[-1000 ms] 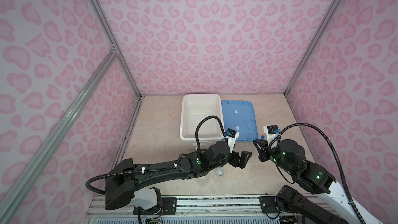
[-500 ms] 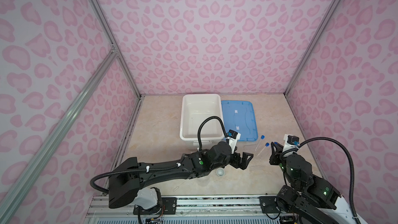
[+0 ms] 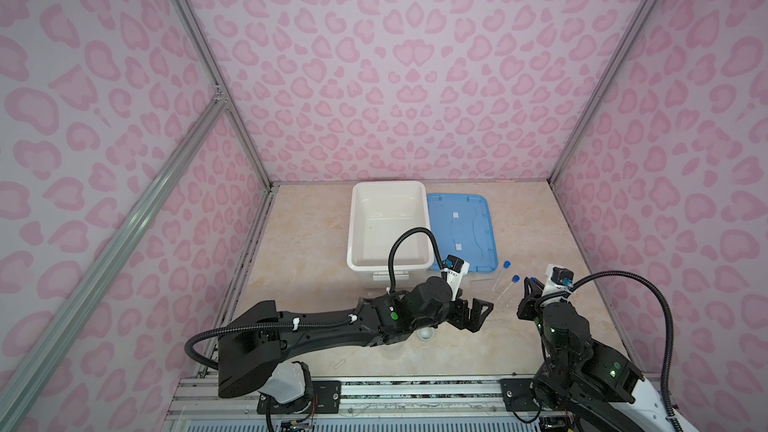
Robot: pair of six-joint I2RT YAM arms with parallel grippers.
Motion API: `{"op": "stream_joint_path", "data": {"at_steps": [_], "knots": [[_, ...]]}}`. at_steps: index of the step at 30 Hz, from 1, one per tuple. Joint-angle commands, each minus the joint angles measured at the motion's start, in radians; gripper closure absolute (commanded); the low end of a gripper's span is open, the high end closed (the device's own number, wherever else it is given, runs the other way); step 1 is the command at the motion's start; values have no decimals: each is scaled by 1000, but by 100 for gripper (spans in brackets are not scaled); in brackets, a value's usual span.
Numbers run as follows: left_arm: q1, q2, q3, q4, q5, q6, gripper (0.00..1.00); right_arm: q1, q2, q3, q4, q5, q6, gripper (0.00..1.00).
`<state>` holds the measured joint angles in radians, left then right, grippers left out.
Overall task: Organize the chemistry lab equipment
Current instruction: 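Lower the third tube into the clear rack with the right gripper and release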
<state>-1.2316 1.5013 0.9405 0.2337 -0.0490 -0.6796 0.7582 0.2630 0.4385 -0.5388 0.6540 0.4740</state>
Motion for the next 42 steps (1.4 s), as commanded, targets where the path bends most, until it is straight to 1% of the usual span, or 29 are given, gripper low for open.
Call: {"op": "stream_joint_path", "data": {"at_steps": [1,23,27,33,34,37,42], "knots": [[-2,5,9,42,-22,-4,2,1,-8,-21,39,14,11,88],[-6,5,2,52,-32,-1,2,1,9,-125,112,15,22,87],[-6,3,1,49,-35,2,2,1,2,-138,115,15,28,82],[-6,7,-1,47,-40,0,2,2,-20,-160,122,4,25,81],[-6,7,0,47,-40,0,2,1,-21,-161,117,1,27,80],[-6,6,1,46,-44,2,2,0,-36,-161,109,1,28,68],[-6,8,2,45,-47,3,2,2,-63,-161,107,-6,16,65]]}}
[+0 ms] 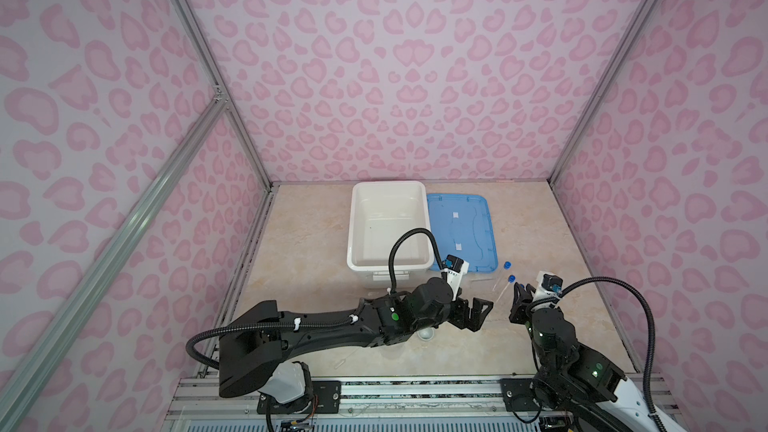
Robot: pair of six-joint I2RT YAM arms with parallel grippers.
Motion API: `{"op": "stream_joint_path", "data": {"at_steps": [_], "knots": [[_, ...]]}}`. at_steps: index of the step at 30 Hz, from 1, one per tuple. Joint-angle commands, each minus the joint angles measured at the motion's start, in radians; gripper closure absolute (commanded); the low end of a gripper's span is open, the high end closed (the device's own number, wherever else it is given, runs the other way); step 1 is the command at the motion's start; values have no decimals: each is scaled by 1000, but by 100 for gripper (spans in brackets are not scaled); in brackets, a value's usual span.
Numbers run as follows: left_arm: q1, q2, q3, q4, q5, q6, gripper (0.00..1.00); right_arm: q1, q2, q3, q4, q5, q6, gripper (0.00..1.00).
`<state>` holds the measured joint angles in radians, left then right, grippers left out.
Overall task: Organize the chemistry lab equipment
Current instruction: 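Lower the third tube into the clear rack with the right gripper and release, then raise the left gripper over the white bin while the right gripper withdraws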
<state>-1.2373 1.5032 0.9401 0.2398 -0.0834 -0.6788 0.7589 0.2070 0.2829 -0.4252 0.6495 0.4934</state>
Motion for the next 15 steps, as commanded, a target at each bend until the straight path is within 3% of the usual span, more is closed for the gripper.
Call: {"op": "stream_joint_path", "data": {"at_steps": [1,4,7,9,12,15], "knots": [[0,9,4,39,-12,2,2,0,-5,-4,-8,-6,-1,64],[-1,12,6,41,-6,-2,2,0,-3,5,-19,-5,13,59],[-1,7,10,27,-15,4,2,0,-20,25,-36,14,29,35],[-25,-9,32,-12,-67,41,2,0,-39,38,-54,32,40,26],[-44,-18,77,-71,-81,76,2,-1,-75,71,-81,52,41,5],[-44,-29,112,-115,-80,75,2,-2,-81,119,-104,66,37,2]]}}
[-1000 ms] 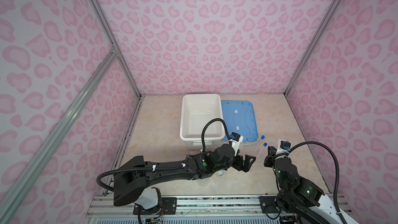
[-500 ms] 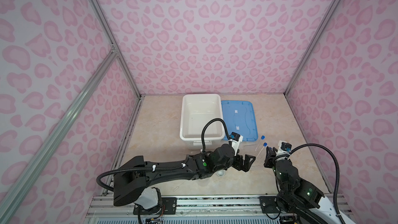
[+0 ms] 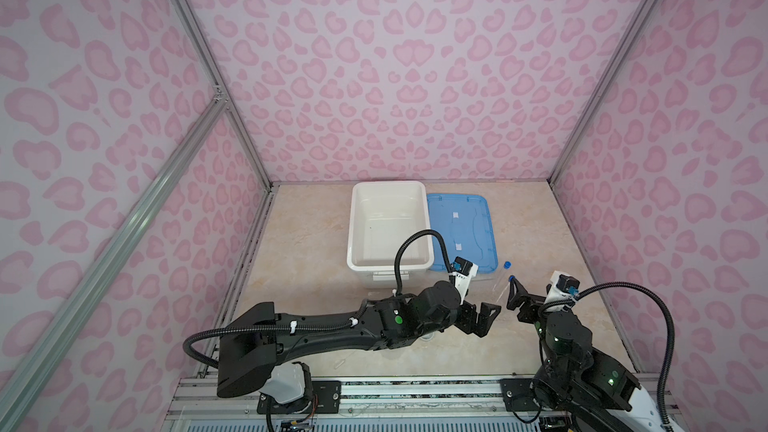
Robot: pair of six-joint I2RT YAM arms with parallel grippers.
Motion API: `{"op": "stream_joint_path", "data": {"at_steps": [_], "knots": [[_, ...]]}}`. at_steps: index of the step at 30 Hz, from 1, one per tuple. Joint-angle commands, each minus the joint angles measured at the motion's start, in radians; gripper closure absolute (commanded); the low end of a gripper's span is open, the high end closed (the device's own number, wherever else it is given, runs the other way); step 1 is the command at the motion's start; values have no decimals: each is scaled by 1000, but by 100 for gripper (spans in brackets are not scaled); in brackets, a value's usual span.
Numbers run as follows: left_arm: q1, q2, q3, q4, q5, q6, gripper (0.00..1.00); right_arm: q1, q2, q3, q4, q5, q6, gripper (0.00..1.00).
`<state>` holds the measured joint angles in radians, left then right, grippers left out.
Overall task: Organize the chemistry lab equipment
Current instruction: 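Raise the left gripper over the white bin while the right gripper withdraws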
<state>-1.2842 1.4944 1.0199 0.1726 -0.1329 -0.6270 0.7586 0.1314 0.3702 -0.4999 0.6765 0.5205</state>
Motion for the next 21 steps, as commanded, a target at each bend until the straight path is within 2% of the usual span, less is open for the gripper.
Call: {"op": "stream_joint_path", "data": {"at_steps": [1,6,9,11,13,18,21], "knots": [[3,-26,42,-58,-27,28,2,-2,2,52,-32,38,5,2],[9,-74,110,-164,-55,51,2,-1,68,157,-19,16,-36,2],[51,-97,219,-389,-123,36,2,-1,152,239,-6,-22,-81,2],[110,-131,264,-501,-123,14,3,-1,224,299,2,-48,-116,2],[163,-186,250,-522,-108,22,2,-1,281,347,23,-75,-164,2],[292,-313,235,-624,-211,72,3,-1,416,457,73,-168,-251,2],[451,-285,364,-846,-180,75,4,-1,527,534,78,-262,-283,2]]}}
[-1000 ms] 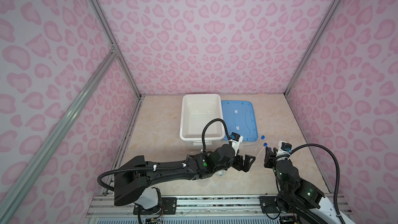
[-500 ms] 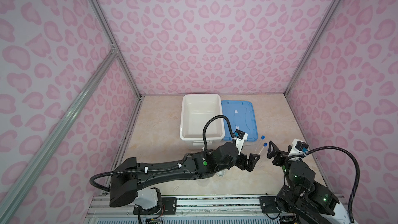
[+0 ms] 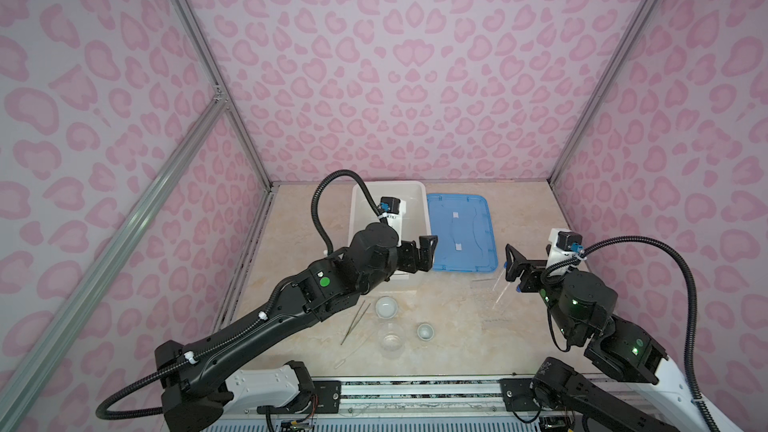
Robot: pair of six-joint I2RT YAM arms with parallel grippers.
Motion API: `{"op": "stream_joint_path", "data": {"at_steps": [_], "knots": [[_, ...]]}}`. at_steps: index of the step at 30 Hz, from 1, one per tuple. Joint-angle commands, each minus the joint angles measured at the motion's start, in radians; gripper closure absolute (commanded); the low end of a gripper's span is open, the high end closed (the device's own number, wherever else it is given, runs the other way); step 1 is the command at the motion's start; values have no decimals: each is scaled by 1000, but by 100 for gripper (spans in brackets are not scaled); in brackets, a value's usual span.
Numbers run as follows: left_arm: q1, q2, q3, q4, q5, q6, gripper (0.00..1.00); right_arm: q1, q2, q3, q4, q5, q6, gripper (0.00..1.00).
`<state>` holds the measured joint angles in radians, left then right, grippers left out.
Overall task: Organize the chemistry lab equipment
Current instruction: 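Raise the left gripper over the white bin while the right gripper withdraws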
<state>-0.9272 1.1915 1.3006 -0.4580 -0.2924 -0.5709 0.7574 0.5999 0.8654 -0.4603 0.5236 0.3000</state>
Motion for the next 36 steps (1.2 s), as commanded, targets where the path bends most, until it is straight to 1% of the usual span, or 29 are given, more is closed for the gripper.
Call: {"op": "stream_joint_path", "data": {"at_steps": [1,3,4,5,7,9,11,13,14,15,17,18,21,22,24,25,26,28,29,30,33,36], "knots": [[160,42,115,-273,27,26,2,0,101,65,34,-139,-72,2],[283,96,149,-345,124,29,0,-1,184,112,21,-182,-86,2],[334,124,162,-367,160,35,4,-1,227,142,9,-197,-94,2],[368,150,172,-384,171,46,7,-1,268,167,1,-213,-102,2],[416,209,207,-435,152,67,11,-2,334,207,-8,-237,-120,2],[446,275,243,-484,100,81,16,-4,390,242,-21,-259,-132,2],[473,325,260,-488,57,87,20,-4,425,269,-30,-270,-137,2],[492,378,278,-482,18,99,27,-5,426,256,-5,-275,-133,2],[504,412,294,-482,7,109,29,-8,421,239,15,-283,-131,2],[518,442,306,-476,8,113,30,-14,418,225,31,-293,-130,2],[554,520,339,-461,57,120,35,-33,419,206,46,-312,-119,2],[561,551,356,-459,58,121,36,-40,422,201,45,-318,-115,2],[565,613,392,-422,30,128,45,-49,415,177,44,-319,-111,2],[568,630,404,-409,40,125,49,-53,408,163,52,-321,-113,2],[577,675,439,-412,68,116,53,-68,402,142,65,-330,-109,2],[578,699,461,-429,71,114,58,-78,404,133,68,-341,-105,2],[579,712,471,-434,65,111,59,-87,406,129,68,-350,-99,2],[579,721,469,-436,37,103,62,-95,410,117,76,-358,-97,2],[581,723,468,-442,21,99,69,-96,410,113,77,-361,-97,2],[588,721,462,-444,21,95,73,-98,411,110,82,-360,-95,2],[613,684,411,-416,30,78,74,-99,414,99,94,-370,-94,2],[635,638,370,-395,24,67,85,-104,419,88,111,-376,-90,3]]}}
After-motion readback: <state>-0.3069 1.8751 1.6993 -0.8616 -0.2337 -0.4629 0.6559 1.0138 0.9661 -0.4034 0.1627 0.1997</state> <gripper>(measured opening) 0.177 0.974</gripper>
